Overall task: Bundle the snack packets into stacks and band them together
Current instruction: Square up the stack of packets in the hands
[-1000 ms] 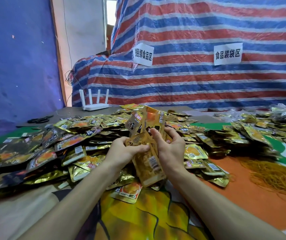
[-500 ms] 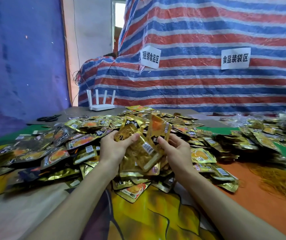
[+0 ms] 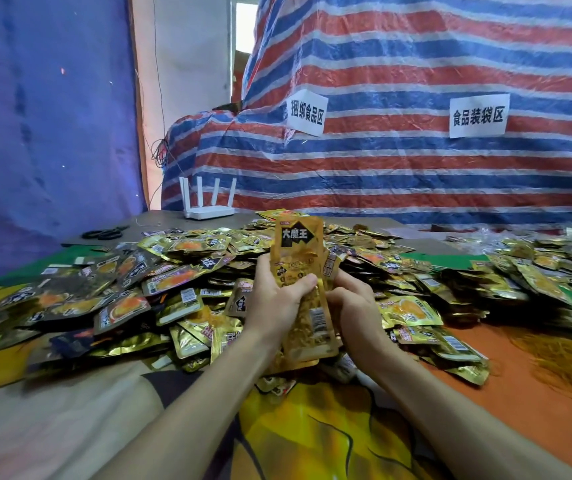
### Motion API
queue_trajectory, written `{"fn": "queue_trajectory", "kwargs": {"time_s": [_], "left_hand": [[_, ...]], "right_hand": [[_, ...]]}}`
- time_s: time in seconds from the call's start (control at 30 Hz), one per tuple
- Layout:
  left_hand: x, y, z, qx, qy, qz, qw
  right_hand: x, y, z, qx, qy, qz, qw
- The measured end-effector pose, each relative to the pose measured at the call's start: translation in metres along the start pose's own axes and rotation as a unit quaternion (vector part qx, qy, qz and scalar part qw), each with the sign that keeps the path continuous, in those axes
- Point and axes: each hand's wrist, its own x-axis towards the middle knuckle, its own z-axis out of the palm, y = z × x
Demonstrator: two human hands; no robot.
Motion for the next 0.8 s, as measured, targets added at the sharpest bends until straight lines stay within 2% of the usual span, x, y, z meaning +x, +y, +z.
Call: {"fn": "queue_trajectory", "kwargs": {"time_s": [0.13, 0.2, 0.4, 0.53, 0.6, 0.7, 0.8], "left_hand": [[0.004, -0.001, -0.005, -0.045, -0.001, -0.016, 0.999], [0.007, 0.001, -0.008, -0.058, 0.010, -0.011, 0.998], [0.009, 0.000, -0.014, 0.005, 0.028, 0.036, 0.999], [0.013, 0.002, -0.022, 0.034, 0.071, 0.056, 0.995], [0.015, 0.006, -0.028, 0.007, 0.092, 0.040, 0.995], [0.019, 0.011, -0.035, -0.082, 0.109, 0.007, 0.991], [0.019, 0.017, -0.037, -0.181, 0.097, -0.022, 0.978]], "right_hand": [[-0.001, -0.001, -0.001, -0.045, -0.017, -0.001, 0.999], [-0.002, -0.002, -0.002, -0.048, -0.063, 0.009, 0.997], [-0.001, -0.002, -0.014, -0.059, -0.169, 0.052, 0.983], [-0.001, -0.007, -0.020, -0.156, -0.205, 0.082, 0.963], [0.001, -0.007, -0.019, -0.218, -0.186, 0.105, 0.952], [0.003, -0.007, -0.015, -0.215, -0.118, 0.142, 0.959], [0.005, -0.010, -0.019, -0.200, -0.029, 0.102, 0.974]]}}
